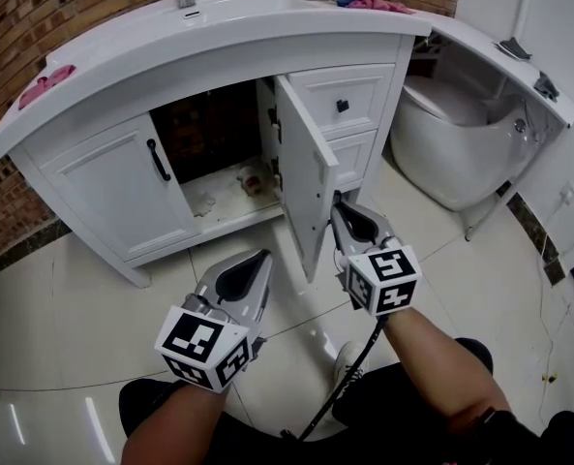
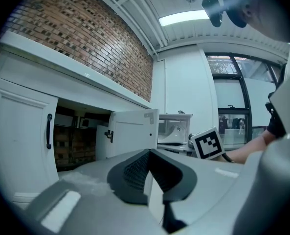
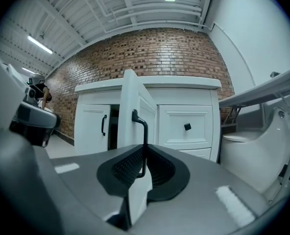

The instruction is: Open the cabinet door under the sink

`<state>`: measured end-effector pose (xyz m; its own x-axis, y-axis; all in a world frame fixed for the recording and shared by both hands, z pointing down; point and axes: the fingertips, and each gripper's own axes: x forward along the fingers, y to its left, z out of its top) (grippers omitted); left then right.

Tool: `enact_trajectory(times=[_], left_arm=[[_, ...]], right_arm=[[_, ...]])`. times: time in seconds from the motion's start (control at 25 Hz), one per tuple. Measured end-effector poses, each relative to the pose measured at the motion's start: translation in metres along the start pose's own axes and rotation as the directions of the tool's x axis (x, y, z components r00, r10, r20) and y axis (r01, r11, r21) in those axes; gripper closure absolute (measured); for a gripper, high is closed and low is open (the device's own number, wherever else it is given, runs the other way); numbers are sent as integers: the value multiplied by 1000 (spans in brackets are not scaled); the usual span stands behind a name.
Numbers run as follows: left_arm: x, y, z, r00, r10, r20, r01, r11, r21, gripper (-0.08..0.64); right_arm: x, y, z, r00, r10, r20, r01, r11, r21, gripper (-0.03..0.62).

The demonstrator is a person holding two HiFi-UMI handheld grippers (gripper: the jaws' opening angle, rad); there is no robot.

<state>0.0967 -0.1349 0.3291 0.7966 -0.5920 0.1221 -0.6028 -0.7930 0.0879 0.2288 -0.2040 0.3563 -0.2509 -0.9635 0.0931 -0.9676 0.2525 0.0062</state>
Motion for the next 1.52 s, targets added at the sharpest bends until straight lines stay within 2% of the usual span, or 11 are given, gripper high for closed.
enact_trajectory(times=[0.48,0.8,0.96,1.08,1.32,1.52], left_arm=[[-8,11,5,999,30,13,-30,999,-10,557],[-18,13,10,998,60,26,-60,998,-4,557],[-27,9,14,997,71,40,-71,997,2,557],[-40,11,16,994,93,50,-94,996,8,557],[-88,23,32,982,156,106,-157,988,0,557],[-127,21,29,976,189,106,-191,982,5,557]], right_arm=[[-13,-36,-4,991,-133,-18,134,991,26,566],[-36,-33,2,994,-110,-17,110,993,28,584],[-53,-22,11,997,-73,-28,74,996,51,584],[-66,-7,20,999,-16,-38,18,998,61,584],[-94,44,68,992,124,20,-124,992,16,584],[-109,79,77,983,182,29,-183,983,16,584]])
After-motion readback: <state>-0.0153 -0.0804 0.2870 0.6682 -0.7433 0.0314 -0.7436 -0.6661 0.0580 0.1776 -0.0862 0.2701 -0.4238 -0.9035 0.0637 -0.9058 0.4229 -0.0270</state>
